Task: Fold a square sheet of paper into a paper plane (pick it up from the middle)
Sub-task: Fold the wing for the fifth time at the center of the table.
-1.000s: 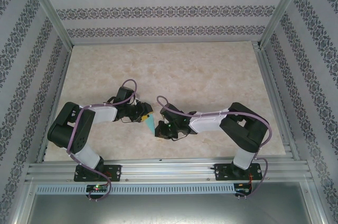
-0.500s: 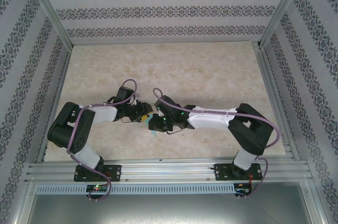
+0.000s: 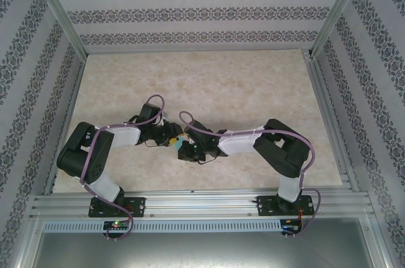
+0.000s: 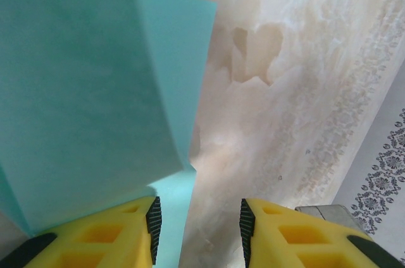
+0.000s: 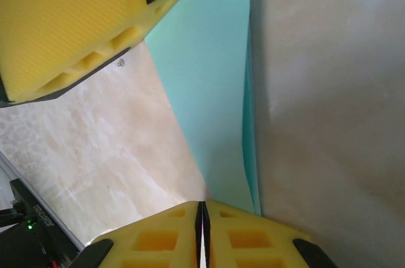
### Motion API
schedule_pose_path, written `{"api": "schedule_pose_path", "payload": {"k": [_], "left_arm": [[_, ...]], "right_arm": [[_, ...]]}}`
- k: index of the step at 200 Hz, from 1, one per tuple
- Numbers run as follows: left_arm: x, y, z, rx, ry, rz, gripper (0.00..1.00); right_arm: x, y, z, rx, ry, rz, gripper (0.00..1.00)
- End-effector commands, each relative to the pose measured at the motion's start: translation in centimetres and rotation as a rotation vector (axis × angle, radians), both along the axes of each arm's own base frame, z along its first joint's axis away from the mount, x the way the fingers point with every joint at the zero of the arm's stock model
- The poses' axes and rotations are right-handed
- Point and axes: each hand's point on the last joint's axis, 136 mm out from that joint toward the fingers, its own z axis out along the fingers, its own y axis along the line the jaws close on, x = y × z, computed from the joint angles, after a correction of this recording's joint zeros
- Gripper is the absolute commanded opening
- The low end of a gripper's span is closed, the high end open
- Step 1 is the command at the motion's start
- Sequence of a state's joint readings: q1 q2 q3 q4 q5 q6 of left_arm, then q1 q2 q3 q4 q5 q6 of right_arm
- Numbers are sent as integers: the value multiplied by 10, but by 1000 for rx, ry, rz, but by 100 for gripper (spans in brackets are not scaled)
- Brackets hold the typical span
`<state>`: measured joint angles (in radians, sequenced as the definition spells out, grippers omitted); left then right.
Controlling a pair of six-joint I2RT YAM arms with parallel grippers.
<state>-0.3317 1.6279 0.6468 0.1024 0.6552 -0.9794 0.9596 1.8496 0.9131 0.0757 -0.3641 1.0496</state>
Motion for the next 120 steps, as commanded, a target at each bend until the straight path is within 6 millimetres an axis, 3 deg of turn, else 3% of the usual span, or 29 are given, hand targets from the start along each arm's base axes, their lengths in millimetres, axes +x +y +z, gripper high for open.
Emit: {"api": "schedule_pose_path", "payload": {"k": [1, 72, 120], "left_arm": [[-13, 19, -25, 97, 88, 29, 42], [-14, 19, -26, 98, 91, 26, 42], [-15, 21, -22, 100, 82, 27, 42]], "right_arm": [[-30, -32, -25, -111, 102, 6, 14], [-50, -57, -21, -125, 108, 13, 15], [-22, -37, 31, -8, -80, 11, 16]]}}
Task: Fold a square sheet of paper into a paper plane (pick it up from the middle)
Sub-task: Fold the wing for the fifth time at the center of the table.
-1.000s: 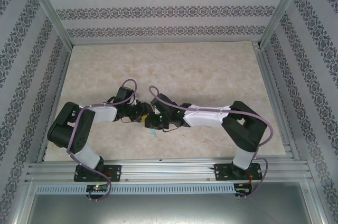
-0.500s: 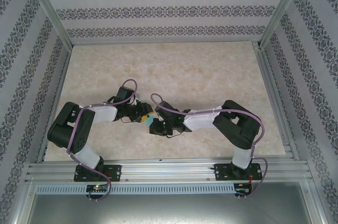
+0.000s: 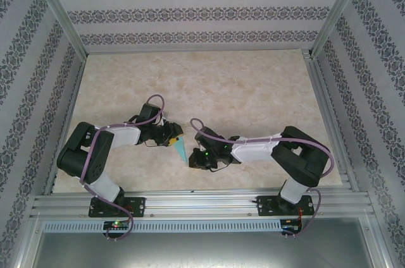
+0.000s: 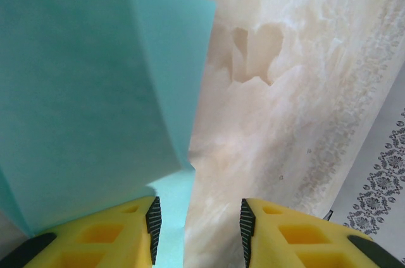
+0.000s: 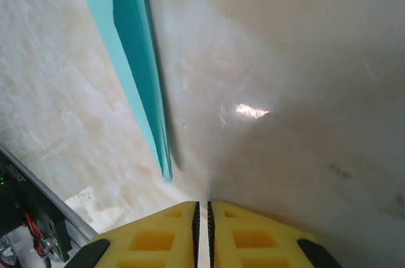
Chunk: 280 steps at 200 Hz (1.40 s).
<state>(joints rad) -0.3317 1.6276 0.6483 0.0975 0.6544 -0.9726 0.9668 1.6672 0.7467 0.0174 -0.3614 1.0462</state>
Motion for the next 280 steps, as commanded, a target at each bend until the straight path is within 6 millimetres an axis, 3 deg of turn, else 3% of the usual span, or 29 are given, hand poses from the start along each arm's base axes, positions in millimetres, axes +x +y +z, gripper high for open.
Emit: {"api": "schedule_pose_path", "payload": {"k": [1, 37, 101, 177, 224, 280], "left_arm": [[-15, 20, -22, 97, 84, 31, 42], [-16, 20, -24, 96, 90, 31, 42], [-15, 20, -22, 99, 87, 31, 42], [-15, 20, -22, 98, 88, 24, 42], [-15, 19, -21, 92, 85, 18, 43], [-15, 17, -21, 88, 84, 10, 42]], "right_arm": [[11, 5, 25, 30, -105, 5, 16], [28, 32, 56, 106, -198, 51, 16], [54, 64, 39, 212, -86, -77, 16], [61, 66, 29, 161, -77, -78, 16], [64, 57, 1, 93, -45, -106, 16], [51, 44, -25, 41, 36, -99, 16]]}}
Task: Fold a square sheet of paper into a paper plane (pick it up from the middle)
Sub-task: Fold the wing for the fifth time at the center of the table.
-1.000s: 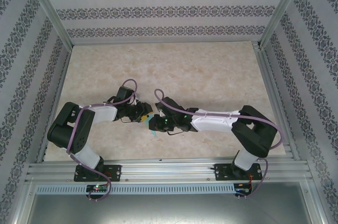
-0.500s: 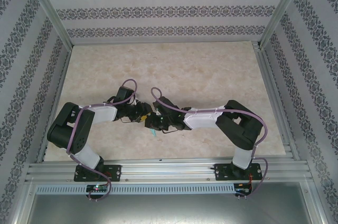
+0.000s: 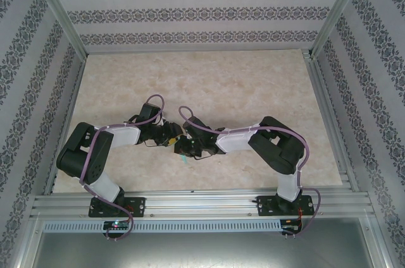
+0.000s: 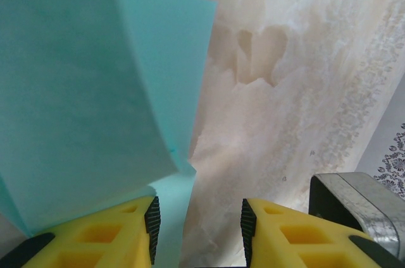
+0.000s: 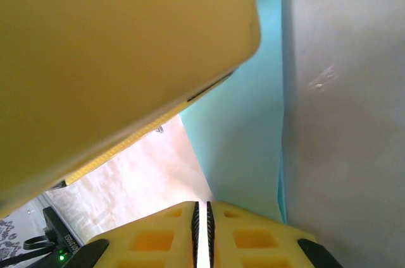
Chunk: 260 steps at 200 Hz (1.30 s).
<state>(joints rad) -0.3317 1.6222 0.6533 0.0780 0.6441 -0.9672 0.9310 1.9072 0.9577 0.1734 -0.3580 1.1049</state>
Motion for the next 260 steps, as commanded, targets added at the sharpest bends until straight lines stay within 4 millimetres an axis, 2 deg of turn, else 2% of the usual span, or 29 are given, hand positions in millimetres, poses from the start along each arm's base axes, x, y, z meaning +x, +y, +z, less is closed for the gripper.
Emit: {"api": "schedule_pose_path", "payload": {"k": [1, 14, 42, 58, 87, 113, 135, 154, 192, 260], "left_arm": [[-15, 16, -21, 75, 81, 10, 42], [-15, 16, -21, 75, 82, 9, 43], [-15, 16, -21, 75, 81, 11, 43], [-15, 16, -22, 76, 84, 10, 43], [-13, 15, -19, 67, 79, 12, 43], [-10, 14, -15, 65, 67, 8, 43], [-8, 13, -11, 69, 52, -3, 44], [-4, 13, -5, 81, 31, -14, 45], [7, 17, 1, 121, -10, -32, 46], [27, 24, 0, 84, -48, -34, 47]], "right_arm": [[-10, -15, -24, -59, 79, -15, 15], [-11, -13, -17, -27, 64, -10, 15], [0, 0, 20, 54, -26, 6, 17], [6, 5, 31, 74, -53, 15, 17], [8, 4, 8, 39, -1, 0, 17], [0, -9, -24, -29, 54, -21, 13], [-7, -26, -40, -98, 74, -42, 8], [-13, -37, -47, -145, 87, -37, 5], [-20, -46, -50, -182, 99, -11, 0], [-27, -55, -59, -222, 127, 14, 0]]}}
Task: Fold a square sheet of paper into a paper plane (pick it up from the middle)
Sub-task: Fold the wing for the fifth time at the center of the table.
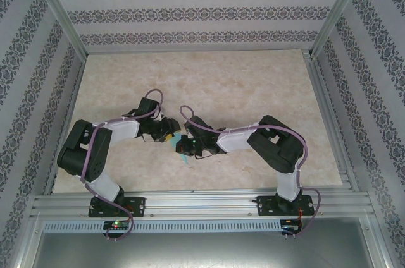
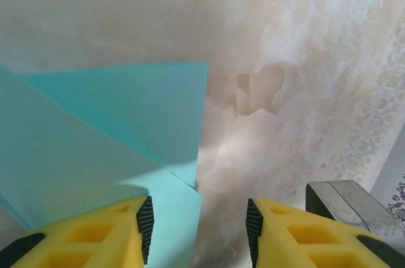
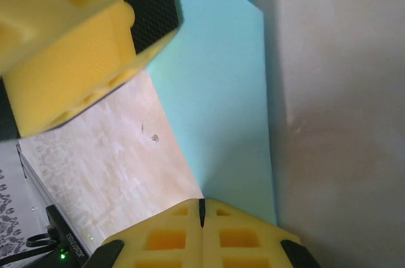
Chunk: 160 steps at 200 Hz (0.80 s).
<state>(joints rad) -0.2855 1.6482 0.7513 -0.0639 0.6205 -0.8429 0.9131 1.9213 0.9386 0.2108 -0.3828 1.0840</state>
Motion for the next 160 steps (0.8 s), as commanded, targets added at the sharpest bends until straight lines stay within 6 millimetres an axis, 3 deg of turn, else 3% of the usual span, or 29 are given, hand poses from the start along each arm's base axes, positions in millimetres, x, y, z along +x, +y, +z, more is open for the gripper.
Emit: {"api": "schedule_pose_path", "payload": {"k": [1, 42, 160], "left_arm": [[11, 9, -4, 10, -29, -5, 47], [22, 16, -6, -12, -49, -15, 47], [63, 62, -5, -84, -70, 51, 51]], "right_arm": [[-30, -52, -53, -238, 130, 1, 0], [-31, -53, -53, -241, 139, 16, 0], [-40, -59, -59, -277, 169, 61, 0]]}}
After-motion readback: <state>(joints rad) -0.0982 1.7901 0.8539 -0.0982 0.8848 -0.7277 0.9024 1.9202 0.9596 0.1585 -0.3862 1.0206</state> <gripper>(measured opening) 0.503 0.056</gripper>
